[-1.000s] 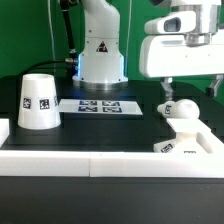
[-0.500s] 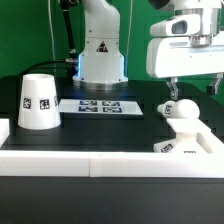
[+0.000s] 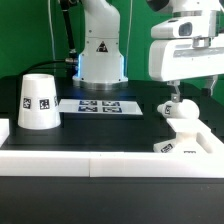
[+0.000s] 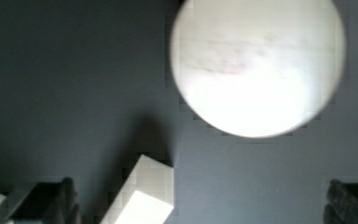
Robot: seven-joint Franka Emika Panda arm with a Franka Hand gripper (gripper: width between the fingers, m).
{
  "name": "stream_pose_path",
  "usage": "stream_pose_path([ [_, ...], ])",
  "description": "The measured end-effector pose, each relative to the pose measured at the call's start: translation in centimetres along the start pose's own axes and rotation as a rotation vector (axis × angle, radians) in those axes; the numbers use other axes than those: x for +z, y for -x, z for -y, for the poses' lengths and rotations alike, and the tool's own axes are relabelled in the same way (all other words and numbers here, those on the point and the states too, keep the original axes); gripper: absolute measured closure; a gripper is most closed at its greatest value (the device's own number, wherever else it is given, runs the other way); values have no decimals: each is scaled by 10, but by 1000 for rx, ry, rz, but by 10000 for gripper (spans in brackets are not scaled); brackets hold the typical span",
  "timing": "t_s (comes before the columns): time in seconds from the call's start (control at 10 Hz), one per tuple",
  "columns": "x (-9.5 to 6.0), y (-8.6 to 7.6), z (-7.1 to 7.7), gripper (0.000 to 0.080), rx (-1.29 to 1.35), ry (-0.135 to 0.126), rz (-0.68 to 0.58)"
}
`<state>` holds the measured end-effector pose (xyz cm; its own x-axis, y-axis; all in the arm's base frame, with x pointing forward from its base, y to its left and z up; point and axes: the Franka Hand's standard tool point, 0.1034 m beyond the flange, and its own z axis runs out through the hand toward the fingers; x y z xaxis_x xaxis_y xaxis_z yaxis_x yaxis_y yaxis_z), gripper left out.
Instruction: Assemble lamp
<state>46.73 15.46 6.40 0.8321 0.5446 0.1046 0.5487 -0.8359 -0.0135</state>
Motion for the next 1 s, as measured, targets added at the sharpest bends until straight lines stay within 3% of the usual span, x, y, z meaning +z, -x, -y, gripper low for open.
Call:
stream_pose_path([
  [0.6,2,3,4,101,-9,-13,39],
  [1.0,1,10,16,101,11,-73,299],
])
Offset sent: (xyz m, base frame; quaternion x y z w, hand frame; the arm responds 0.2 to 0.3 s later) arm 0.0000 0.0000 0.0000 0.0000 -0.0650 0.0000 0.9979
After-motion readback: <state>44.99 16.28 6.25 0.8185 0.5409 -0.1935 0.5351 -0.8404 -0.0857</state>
